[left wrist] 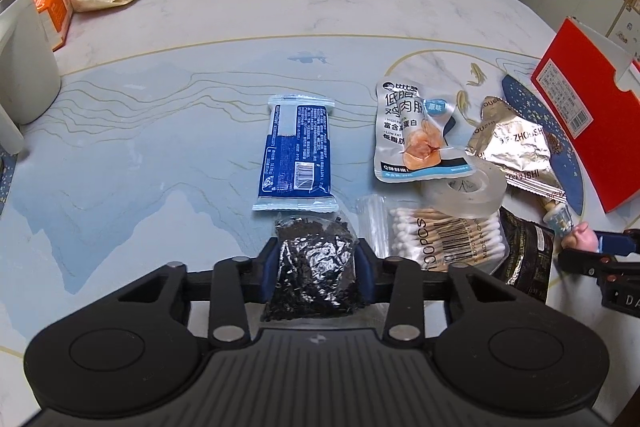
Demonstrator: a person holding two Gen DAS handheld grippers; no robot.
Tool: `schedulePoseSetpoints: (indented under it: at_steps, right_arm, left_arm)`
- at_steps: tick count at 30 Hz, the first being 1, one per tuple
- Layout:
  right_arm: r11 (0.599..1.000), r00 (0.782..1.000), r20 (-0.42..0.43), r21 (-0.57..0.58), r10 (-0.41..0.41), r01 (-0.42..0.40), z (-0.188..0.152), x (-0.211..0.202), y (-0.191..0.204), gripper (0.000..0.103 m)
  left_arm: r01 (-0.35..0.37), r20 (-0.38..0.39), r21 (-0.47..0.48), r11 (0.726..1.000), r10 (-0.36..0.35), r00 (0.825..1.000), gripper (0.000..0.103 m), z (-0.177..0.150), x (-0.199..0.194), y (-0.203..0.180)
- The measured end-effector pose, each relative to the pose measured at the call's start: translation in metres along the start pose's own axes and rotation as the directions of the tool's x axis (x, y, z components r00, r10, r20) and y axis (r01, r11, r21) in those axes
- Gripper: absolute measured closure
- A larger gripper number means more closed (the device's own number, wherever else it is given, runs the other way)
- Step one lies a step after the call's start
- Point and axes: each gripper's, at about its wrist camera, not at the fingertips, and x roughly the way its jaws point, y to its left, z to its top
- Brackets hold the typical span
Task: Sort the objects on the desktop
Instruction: 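Grasp the pink pig toy with the right tool while the left tool grasps the black seaweed bag, then carry the pig toy and the seaweed bag over the shoebox with both tools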
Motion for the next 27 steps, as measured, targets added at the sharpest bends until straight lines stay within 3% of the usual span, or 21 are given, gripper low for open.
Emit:
schedulePoseSetpoints:
  at_steps: [27]
  right_arm:
    - [0.998, 0.997, 0.076, 0.053, 0.028, -0.032, -0.004, -0.029, -0.017, 0.066]
  left_arm:
    - [0.060, -0.013, 0.033, 0.998, -0.059, 0.998, 0.070, -0.001, -0.020, -0.019]
